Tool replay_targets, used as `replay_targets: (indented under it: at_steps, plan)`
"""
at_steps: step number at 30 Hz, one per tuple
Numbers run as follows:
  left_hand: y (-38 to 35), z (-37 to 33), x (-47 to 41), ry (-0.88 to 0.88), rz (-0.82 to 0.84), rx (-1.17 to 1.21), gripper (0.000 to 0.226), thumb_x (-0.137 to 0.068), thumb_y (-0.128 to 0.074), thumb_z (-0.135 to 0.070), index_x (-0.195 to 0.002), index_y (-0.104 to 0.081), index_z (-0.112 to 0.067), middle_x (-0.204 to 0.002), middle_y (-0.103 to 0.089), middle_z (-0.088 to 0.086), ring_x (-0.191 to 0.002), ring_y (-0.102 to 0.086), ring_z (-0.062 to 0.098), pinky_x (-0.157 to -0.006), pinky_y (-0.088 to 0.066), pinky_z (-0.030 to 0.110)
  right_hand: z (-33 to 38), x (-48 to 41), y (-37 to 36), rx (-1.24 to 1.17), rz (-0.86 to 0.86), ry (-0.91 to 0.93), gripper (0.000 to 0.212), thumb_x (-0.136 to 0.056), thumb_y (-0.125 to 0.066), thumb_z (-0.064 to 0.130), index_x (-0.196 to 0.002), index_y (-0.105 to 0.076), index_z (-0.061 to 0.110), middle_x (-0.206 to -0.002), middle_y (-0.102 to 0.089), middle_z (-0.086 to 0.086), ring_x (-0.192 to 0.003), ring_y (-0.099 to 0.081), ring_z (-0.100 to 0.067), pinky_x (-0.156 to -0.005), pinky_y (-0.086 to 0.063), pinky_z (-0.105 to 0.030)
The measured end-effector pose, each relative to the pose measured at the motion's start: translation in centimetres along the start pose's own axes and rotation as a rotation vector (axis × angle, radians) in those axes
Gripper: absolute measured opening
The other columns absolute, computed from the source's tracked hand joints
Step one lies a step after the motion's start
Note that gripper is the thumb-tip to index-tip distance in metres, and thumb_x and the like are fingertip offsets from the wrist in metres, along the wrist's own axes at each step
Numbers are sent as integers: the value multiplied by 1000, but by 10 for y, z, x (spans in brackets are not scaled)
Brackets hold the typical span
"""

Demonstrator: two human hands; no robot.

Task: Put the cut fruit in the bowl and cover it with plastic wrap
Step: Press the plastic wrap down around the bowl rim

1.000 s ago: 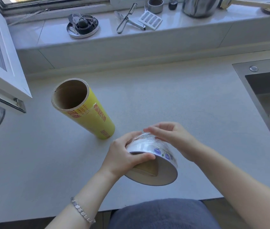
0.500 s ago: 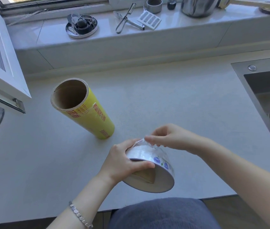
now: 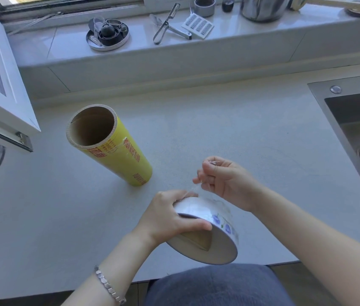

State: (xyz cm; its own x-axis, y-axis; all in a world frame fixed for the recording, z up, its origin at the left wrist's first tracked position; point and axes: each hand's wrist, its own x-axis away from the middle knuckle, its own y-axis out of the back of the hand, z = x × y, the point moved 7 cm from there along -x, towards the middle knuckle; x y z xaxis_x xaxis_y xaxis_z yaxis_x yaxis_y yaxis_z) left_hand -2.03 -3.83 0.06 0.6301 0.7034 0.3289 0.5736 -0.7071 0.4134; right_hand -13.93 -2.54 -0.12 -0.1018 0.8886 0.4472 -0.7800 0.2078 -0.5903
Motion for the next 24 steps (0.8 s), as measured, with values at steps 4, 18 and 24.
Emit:
replay_targets:
  at_steps: [4, 18, 24]
  plan:
    - [0, -5, -1, -42, -1, 22, 31, -35, -74, -58, -63, -62, -51, -60, -63, -28, -56, -52, -6, -55, -40, 13, -3, 0, 16, 157, -213, 93, 16, -76, -63, 11, -64, -52, 11, -51, -65, 4, -49, -61, -7, -49, -45, -16]
    - [7, -8, 2, -171, -126, 148, 49, -38, -72, -74, -84, -64, -60, -90, -66, -38, -87, -62, -7, -80, -44, 12, -51, 21, 46, 414, -334, -492, 34, -85, -50, 3, -52, -49, 9, -42, -47, -2, -34, -43, -9, -37, -33, -14]
    - [4, 2, 8, -136, -118, 179, 50, -33, -75, -69, -80, -67, -56, -85, -69, -32, -80, -62, -3, -75, -47, 18, -51, 22, 44, 509, -190, -480, 20, -86, -55, 5, -73, -63, 17, -50, -64, 8, -42, -58, -2, -39, -45, -14]
